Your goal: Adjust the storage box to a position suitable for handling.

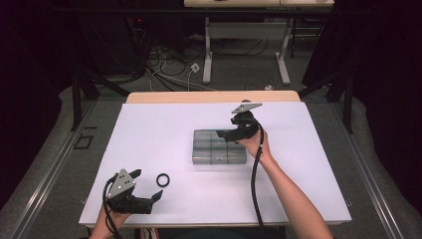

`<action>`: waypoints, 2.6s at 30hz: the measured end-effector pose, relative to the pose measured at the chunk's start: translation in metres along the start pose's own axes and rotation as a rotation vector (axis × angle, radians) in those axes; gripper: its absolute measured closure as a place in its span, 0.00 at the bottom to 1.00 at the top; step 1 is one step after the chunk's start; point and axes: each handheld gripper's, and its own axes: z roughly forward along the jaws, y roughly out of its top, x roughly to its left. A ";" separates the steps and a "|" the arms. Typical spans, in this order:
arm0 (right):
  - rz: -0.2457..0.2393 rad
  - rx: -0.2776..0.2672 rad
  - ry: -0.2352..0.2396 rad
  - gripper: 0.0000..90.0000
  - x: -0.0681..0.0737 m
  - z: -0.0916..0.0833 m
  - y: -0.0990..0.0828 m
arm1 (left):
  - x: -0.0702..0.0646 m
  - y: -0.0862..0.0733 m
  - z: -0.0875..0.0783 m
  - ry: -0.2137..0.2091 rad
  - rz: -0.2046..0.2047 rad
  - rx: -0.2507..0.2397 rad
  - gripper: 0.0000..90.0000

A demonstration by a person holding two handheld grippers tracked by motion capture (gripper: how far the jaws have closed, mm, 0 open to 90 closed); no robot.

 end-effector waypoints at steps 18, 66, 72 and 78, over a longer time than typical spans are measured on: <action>0.019 0.083 -0.121 1.00 -0.008 0.030 0.011 | 0.000 0.000 -0.001 -0.001 0.002 0.004 0.00; 0.054 0.225 -0.224 1.00 -0.011 0.060 0.008 | 0.000 0.000 -0.001 -0.004 0.001 0.008 0.00; 0.059 0.223 -0.222 1.00 -0.009 0.059 0.007 | 0.000 0.000 0.000 -0.004 -0.001 0.004 0.00; 0.060 0.241 -0.220 1.00 -0.008 0.057 0.007 | 0.000 0.000 0.000 -0.005 -0.003 0.004 0.00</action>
